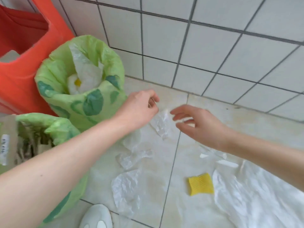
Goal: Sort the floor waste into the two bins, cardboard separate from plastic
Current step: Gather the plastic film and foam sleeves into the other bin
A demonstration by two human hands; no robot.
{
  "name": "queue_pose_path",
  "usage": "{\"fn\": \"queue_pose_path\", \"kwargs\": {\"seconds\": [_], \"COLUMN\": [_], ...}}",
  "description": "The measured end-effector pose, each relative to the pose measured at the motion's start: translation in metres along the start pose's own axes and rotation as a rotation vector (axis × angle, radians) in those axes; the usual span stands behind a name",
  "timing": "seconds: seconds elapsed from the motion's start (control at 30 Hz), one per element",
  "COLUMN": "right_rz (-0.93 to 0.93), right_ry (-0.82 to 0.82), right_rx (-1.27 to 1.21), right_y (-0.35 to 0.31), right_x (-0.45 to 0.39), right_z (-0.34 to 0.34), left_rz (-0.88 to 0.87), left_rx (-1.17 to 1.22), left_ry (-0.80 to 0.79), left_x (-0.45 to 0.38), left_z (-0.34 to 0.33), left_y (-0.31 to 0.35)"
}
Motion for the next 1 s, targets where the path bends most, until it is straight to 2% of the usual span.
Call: {"fn": "queue_pose_path", "kwargs": {"seconds": [0.13,0.23,0.3,0.33,0.47,0.57,0.7,0.77,0.9,1.0], "right_rz": [-0.164,-0.252,-0.307,-0.333,-0.503,-0.533,-0.523,-0.513,-0.5,-0.523], "right_ry": [-0.066,-0.057,-0.094,-0.131,-0.238,-0.209,-0.12,-0.09,-0.115,-0.078], "right_rx": [-0.002,0.006,0.063,0.135,0.336,0.353,0.396,0.414,0.457,0.326], "right_y": [0.072,0.11,0.132,0.143,0.175,0.187,0.199,0.203,0.21,0.213], "right_x": [0.07,0.117,0.148,0.161,0.199,0.209,0.209,0.207,0.206,0.207], "right_z": [-0.014,-0.024,-0.033,-0.038,-0.06,-0.077,-0.085,-0.083,-0.082,-0.084], "left_rz": [-0.041,-0.018,0.063,0.117,0.33,0.376,0.332,0.251,-0.024,-0.175], "left_rx": [-0.085,-0.305,-0.489,-0.583,-0.779,-0.664,-0.575,-0.545,-0.378,-0.255], "left_ry": [-0.228,-0.526,-0.737,-0.792,-0.777,-0.774,-0.811,-0.8,-0.735,-0.721], "left_x": [0.03,0.054,0.077,0.09,0.132,0.147,0.156,0.157,0.158,0.153], "left_z": [-0.065,-0.102,-0.122,-0.13,-0.15,-0.159,-0.171,-0.179,-0.195,-0.202], "left_y": [0.013,0.006,-0.008,-0.017,-0.043,-0.052,-0.044,-0.036,-0.018,-0.011]}}
Point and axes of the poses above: each hand's wrist, its own x-axis away from the middle knuckle, its own z-axis out of the back of the hand, y = z × x, the point moved 2 cm from there along -x, towards the middle knuckle, and after that the axes turned 2 degrees about -y, right-handed, at the moved point
